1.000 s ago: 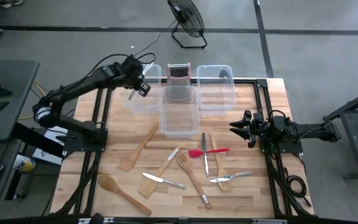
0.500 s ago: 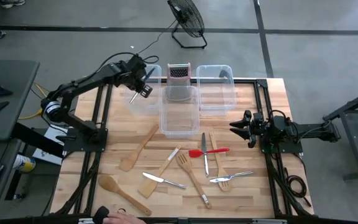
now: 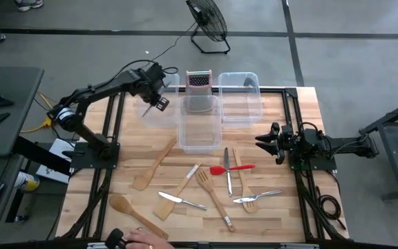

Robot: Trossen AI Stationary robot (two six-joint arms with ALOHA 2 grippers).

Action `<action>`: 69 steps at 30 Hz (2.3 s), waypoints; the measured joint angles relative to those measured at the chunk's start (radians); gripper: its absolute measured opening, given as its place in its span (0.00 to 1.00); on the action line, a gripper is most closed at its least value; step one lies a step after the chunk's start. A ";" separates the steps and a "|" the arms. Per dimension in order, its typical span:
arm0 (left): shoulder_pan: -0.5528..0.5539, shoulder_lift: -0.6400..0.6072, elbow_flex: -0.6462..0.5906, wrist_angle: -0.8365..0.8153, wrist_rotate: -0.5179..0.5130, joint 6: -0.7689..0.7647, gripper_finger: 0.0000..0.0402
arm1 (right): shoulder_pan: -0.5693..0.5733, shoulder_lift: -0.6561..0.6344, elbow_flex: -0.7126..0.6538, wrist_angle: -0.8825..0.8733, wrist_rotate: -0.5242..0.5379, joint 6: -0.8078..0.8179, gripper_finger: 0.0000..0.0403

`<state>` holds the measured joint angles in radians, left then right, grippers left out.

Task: Pick & Place Kitchen Items
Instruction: Put the silver knife into the left transparent bin

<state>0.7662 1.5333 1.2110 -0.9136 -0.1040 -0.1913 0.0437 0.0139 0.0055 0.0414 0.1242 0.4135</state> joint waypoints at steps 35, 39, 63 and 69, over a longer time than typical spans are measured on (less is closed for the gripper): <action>-0.074 -0.232 0.000 0.054 -0.004 0.316 0.18 | 0.000 0.000 0.000 0.000 0.000 0.000 0.32; -0.150 -0.304 0.000 0.048 -0.007 0.455 0.18 | 0.000 0.000 0.000 0.000 0.000 0.000 0.32; -0.614 -0.330 0.000 0.016 0.072 0.403 0.50 | 0.000 0.000 0.000 0.000 0.000 0.000 0.32; -0.713 -0.320 -0.001 0.012 0.030 0.342 0.49 | 0.000 0.000 0.000 0.000 0.000 0.000 0.32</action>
<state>0.0534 1.2134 1.2102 -0.9017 -0.0738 0.1506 0.0437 0.0143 0.0059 0.0414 0.1241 0.4135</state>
